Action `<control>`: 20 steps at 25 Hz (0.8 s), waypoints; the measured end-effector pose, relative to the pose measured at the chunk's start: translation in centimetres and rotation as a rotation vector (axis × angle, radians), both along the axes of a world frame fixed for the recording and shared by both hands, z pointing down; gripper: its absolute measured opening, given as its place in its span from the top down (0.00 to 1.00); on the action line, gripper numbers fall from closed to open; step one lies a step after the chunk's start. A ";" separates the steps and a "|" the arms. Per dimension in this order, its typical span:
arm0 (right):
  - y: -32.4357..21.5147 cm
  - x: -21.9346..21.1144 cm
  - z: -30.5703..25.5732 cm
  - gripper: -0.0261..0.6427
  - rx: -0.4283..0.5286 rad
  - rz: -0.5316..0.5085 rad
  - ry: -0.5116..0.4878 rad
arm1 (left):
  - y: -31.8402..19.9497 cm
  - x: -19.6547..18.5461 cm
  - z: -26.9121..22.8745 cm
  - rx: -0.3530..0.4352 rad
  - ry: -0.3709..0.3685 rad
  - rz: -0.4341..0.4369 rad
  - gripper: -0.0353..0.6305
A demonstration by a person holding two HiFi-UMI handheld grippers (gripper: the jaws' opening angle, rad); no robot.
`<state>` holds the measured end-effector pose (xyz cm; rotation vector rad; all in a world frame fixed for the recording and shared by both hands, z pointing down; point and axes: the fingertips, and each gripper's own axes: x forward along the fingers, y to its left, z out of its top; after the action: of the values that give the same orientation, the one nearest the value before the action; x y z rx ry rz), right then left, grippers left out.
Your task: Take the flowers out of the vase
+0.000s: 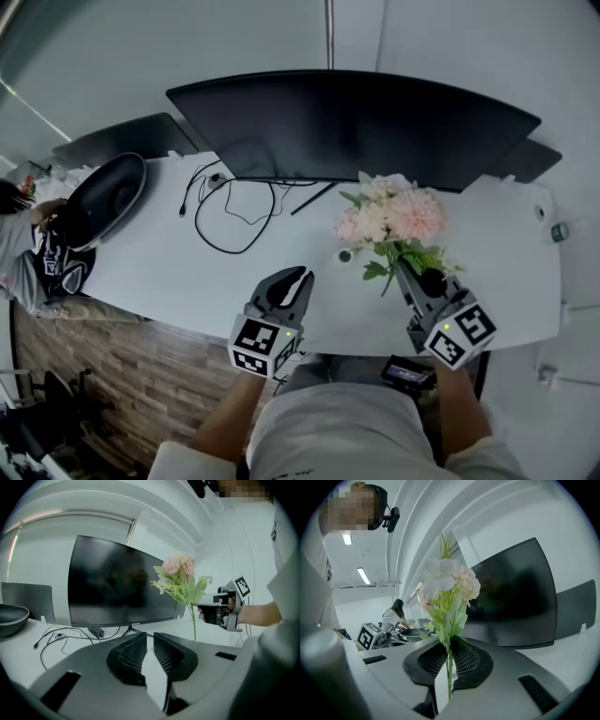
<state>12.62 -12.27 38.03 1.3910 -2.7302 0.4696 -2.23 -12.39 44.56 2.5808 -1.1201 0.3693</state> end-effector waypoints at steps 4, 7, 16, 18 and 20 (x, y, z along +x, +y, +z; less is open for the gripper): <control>0.0 -0.1 -0.3 0.89 0.002 0.001 -0.004 | 0.5 -0.5 -1.6 0.020 0.008 -0.008 0.94; 0.1 -0.1 -0.1 0.89 0.007 0.003 -0.007 | 0.8 -0.5 -2.0 0.016 0.008 0.007 0.94; 0.4 -0.4 -0.8 0.89 0.008 0.029 -0.032 | -0.1 -2.0 -4.7 0.023 0.035 -0.056 0.94; 0.4 -0.4 -0.8 0.89 0.009 0.028 -0.029 | 0.0 -1.7 -4.9 0.027 0.027 -0.043 0.94; 0.3 -0.4 -0.8 0.89 0.009 0.026 -0.030 | 0.1 -1.3 -4.8 0.029 0.017 -0.031 0.94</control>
<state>12.24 -11.94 37.26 1.4351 -2.7440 0.4837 -3.53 -12.33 39.76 2.5835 -1.1666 0.3258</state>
